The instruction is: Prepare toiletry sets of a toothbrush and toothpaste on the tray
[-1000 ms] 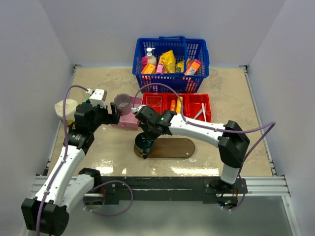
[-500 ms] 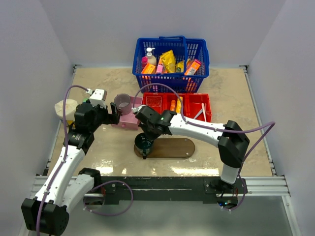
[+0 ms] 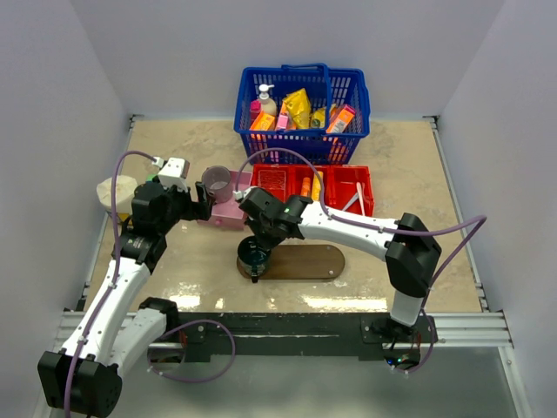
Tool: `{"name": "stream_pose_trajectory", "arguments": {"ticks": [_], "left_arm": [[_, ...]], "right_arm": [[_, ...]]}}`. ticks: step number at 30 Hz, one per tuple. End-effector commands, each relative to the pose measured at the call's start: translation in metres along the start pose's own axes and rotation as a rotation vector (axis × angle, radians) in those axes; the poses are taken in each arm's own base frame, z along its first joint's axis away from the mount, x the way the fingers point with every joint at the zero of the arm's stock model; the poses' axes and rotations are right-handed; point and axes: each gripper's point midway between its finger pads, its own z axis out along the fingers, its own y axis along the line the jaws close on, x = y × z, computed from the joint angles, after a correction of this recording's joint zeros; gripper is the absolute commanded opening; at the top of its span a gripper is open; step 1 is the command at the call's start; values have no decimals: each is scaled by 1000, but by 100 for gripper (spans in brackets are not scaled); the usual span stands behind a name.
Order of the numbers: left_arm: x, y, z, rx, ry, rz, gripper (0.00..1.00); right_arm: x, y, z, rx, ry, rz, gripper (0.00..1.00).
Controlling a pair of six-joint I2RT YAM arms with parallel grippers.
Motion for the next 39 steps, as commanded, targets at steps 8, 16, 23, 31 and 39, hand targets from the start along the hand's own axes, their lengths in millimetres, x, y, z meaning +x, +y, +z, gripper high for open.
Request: {"name": "stream_pose_trajectory", "arguments": {"ticks": [8,16,23,31,39], "left_arm": [[-8,-1,-1,3,-31,-3,86],[-7,0,-1,0,-28,-3,87],[-8,1,-1,-7,-32,-5,88],[-9,2,-1,-15,-33,-5,89],[-15,7,-6,-46,-65,-4,89]], "right_arm": [[-13,0,-10,2,-57,44,30],[-18,3,-14,-12,-77,49,44],[-24,6,-22,-35,-103,49,47],[-27,5,-27,-38,-122,41,54],[-40,1,-47,-45,-217,48,63]]}}
